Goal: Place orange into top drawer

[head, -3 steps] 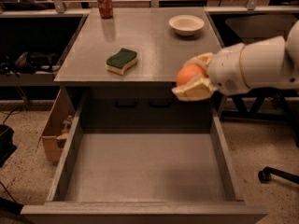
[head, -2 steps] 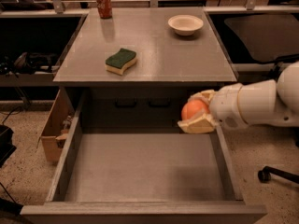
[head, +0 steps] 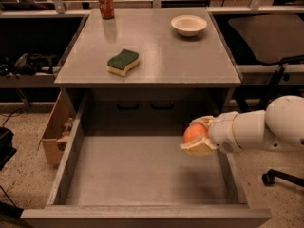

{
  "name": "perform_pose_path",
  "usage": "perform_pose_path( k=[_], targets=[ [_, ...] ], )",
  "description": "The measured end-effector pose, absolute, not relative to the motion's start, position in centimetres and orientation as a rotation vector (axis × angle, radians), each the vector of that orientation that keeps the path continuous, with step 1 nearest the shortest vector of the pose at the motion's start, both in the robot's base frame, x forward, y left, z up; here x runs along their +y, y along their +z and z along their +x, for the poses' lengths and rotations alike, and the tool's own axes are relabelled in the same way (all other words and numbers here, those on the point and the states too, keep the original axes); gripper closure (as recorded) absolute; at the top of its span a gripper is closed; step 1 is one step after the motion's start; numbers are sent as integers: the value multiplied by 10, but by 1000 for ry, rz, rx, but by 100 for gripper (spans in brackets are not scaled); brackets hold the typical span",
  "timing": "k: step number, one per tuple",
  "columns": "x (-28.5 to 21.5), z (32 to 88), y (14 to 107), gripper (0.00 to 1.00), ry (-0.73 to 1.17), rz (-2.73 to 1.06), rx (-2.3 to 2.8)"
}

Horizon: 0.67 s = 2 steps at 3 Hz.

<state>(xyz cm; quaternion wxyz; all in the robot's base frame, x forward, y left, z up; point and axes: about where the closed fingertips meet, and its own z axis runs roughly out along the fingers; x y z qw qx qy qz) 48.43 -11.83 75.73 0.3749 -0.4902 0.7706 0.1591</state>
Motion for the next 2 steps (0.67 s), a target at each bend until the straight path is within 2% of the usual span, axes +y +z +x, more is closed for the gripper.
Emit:
perform_pose_path(
  k=[2],
  targets=[
    [-89,495,728,100,393,-1325,1993]
  ],
)
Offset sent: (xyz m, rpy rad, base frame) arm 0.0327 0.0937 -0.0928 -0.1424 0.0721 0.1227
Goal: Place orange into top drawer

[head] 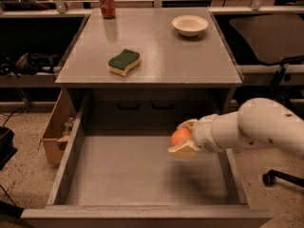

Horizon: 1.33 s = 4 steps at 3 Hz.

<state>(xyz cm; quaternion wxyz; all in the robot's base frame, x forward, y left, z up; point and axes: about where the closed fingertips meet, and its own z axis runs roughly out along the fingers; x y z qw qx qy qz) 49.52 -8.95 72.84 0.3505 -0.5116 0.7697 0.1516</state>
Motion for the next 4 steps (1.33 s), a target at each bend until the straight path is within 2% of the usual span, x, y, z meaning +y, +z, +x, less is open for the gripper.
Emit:
perform_pose_path(
  k=[1,3,4],
  targets=[
    [-52,505,683,100,413,-1389,1996],
    [-13,512,629,100,381,-1476,1985],
    [-8,513,628,82,381,-1487,1980]
  ],
)
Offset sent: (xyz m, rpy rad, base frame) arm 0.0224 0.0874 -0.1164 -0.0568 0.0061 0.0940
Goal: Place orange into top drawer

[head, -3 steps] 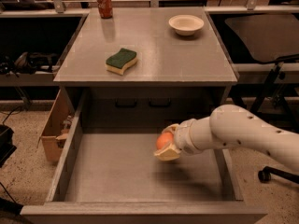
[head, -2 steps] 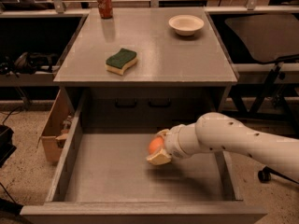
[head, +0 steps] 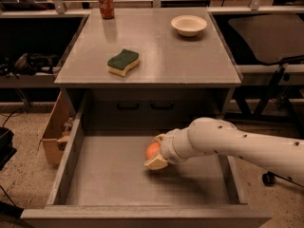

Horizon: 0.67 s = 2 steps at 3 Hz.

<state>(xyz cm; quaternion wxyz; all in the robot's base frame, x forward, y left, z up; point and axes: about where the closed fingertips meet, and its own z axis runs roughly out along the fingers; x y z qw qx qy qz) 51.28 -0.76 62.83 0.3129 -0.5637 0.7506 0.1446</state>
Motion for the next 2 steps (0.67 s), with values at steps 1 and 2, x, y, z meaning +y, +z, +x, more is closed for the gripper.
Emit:
perform_pose_path(
  k=[1,2],
  targets=[
    [-8,513,628,51,381,-1487,1980],
    [-8,513,628,27,381,-1487,1980]
  ],
)
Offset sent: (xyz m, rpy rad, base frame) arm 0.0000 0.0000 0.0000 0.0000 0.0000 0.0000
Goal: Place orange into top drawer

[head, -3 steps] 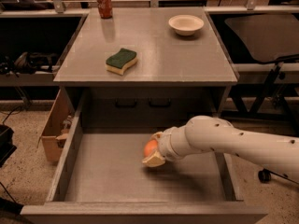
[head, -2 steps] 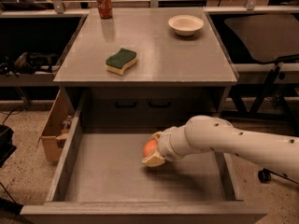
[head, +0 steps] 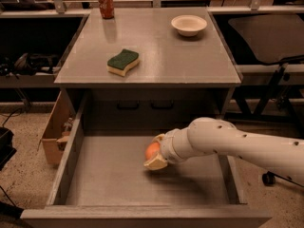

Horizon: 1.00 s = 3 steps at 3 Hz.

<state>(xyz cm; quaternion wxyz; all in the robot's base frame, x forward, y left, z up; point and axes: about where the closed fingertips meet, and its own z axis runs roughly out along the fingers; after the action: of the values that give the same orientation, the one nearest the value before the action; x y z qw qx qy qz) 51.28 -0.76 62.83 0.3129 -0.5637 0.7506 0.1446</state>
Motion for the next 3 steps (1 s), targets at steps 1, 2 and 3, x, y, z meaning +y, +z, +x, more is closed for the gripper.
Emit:
perform_pose_path(
  k=[1,2,3],
  targets=[
    [-8,513,628,5,381,-1487,1980],
    [-8,513,628,0,382,-1487,1980],
    [-7,513,630,0,391,-1487,1974]
  ],
)
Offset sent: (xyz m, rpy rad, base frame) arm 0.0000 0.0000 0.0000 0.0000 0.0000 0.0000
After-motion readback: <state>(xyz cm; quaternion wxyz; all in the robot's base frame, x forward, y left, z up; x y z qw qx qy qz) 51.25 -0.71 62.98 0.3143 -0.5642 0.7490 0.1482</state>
